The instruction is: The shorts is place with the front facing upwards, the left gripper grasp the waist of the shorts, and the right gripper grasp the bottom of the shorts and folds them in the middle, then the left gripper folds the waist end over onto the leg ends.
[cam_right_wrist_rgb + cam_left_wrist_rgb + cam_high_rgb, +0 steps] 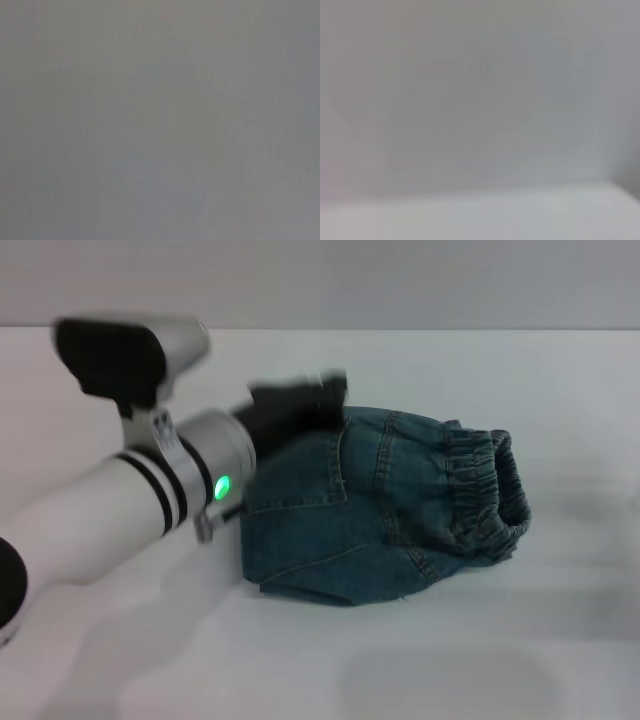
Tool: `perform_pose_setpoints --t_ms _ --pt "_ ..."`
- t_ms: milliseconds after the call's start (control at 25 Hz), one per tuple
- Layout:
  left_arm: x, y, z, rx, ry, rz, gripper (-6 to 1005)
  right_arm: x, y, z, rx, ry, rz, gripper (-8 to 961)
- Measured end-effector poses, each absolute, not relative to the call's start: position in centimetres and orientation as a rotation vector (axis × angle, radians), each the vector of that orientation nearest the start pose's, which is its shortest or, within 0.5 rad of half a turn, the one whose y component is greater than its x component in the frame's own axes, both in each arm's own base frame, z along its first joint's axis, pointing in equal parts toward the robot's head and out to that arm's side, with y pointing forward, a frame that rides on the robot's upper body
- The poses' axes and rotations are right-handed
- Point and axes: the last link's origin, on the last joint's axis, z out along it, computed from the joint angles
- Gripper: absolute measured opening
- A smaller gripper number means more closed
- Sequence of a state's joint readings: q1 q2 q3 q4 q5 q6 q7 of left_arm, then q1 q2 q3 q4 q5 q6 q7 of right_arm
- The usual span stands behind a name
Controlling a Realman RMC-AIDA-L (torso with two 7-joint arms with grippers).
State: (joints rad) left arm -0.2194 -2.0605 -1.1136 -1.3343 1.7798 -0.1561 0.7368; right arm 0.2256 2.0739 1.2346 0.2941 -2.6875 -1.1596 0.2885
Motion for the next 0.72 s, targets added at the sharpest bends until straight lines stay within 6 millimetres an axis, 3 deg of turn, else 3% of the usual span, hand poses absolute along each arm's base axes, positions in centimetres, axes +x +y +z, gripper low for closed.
perform_pose_setpoints --t_ms 120,160,240,360,520,600,720 --pt "-14.9 34.0 -6.6 -2.096 -0.904 -0.735 18 35.9 28.7 0.3 -1.472 0.681 0.771 0" --pt "-13.4 34.1 -5.7 -1.995 -0.732 -0.774 19 35.9 28.7 0.3 -1.472 0.681 0.771 0" --pt "-12.8 34.1 -5.1 -1.935 -0.617 -0.788 19 35.9 28.7 0.3 -1.471 0.681 0.77 0" --pt "-12.6 33.7 -4.4 -1.834 -0.462 -0.796 20 36.0 28.6 0.3 -1.47 0.683 0.768 1" --pt "-13.5 31.4 -3.9 -1.643 -0.12 -0.812 22 36.1 28.6 0.3 -1.471 0.683 0.765 1" --pt "-13.8 30.8 -3.1 -1.564 -0.088 -0.873 22 36.0 28.7 0.3 -1.473 0.681 0.764 1" --pt "-15.9 30.8 -2.3 -1.522 -0.23 -0.986 23 35.9 28.8 0.2 -1.5 0.653 0.739 0"
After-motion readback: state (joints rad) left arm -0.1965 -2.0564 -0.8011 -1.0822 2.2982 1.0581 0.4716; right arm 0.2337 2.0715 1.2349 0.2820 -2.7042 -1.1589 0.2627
